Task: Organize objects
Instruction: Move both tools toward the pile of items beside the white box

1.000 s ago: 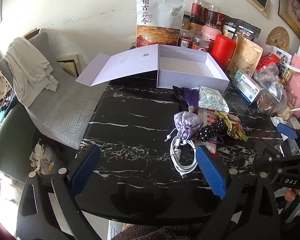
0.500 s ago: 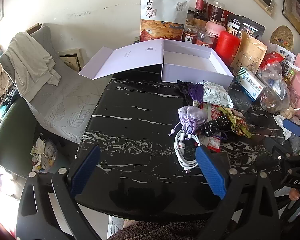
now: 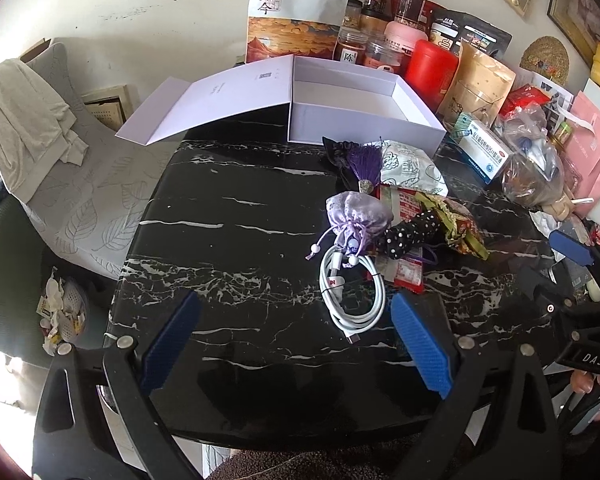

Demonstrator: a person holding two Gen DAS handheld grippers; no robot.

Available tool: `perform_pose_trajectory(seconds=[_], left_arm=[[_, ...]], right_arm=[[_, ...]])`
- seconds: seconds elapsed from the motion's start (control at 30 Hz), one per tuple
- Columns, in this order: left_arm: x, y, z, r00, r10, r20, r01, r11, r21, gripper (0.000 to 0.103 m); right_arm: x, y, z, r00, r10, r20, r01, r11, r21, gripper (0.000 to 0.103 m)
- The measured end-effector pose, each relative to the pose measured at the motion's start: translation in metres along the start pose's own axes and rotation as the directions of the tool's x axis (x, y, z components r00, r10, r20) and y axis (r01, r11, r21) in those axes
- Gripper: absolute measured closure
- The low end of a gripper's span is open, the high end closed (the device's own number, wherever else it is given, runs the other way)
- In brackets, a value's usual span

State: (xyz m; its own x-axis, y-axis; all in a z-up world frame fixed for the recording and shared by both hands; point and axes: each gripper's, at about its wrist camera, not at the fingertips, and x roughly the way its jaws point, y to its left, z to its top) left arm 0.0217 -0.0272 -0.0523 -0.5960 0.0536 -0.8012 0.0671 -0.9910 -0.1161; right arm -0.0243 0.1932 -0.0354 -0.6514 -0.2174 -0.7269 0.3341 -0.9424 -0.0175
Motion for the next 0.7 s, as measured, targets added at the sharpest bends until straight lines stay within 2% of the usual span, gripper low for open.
perform_pose_trajectory(seconds=[0.7], left_arm=[[0.034,-0.029,0.028,0.996,-0.069,-0.048,0.072,0.995,0.062,0.007]], right_arm=[[0.036,-0.027,0.018,0.998,-0.005,-0.06,0.011,0.996,0.092,0.011]])
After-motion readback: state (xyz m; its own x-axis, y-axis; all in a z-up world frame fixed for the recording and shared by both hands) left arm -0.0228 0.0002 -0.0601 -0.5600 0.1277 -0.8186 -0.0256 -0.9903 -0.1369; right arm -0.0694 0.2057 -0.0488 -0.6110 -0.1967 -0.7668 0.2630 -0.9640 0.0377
